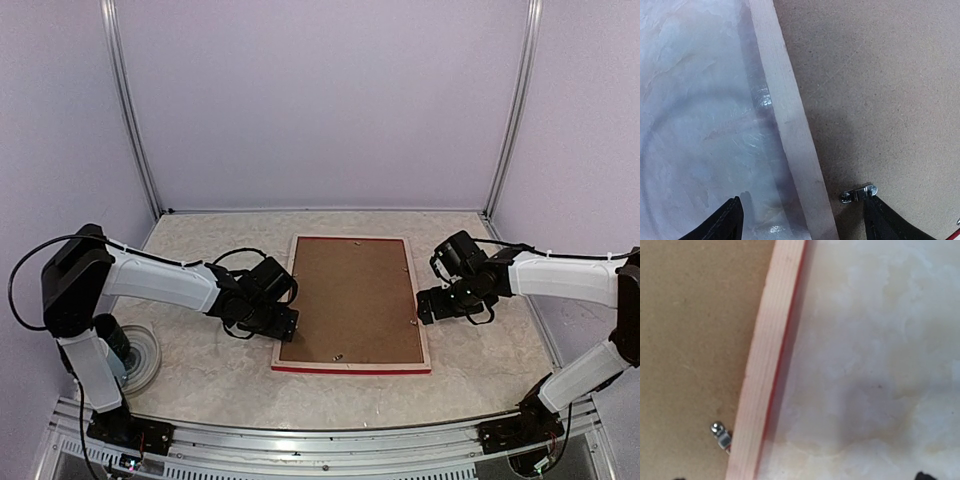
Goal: Put the photo into the frame
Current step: Press the fastener onto the backboard.
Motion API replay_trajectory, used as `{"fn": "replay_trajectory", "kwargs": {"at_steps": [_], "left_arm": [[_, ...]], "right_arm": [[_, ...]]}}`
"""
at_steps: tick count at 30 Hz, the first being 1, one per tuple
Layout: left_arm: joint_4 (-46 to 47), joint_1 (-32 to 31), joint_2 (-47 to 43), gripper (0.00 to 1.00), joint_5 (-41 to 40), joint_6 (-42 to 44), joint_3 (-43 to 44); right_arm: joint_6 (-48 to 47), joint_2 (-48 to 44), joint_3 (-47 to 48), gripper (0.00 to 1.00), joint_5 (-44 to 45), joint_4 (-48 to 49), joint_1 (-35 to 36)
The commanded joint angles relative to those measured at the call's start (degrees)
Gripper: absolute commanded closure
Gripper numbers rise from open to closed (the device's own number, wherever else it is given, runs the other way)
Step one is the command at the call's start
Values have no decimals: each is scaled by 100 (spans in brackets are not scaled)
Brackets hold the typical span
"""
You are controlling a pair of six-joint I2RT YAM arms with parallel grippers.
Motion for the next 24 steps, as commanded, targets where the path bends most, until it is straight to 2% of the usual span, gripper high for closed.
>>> {"fn": "replay_trajectory", "kwargs": {"at_steps": [1,12,18,24], "left_arm": [[76,49,146,19,-83,45,87],[150,149,186,28,-26,71,120],[209,195,272,29,5,73,140],[243,244,291,35,48,63,121]], "right_arm": [[18,-114,-49,1,81,13,59],[18,-91,-39,1,68,14,60],[12,-83,-41,1,76,13,60],[11,-74,-36,1,68,13,60]]}}
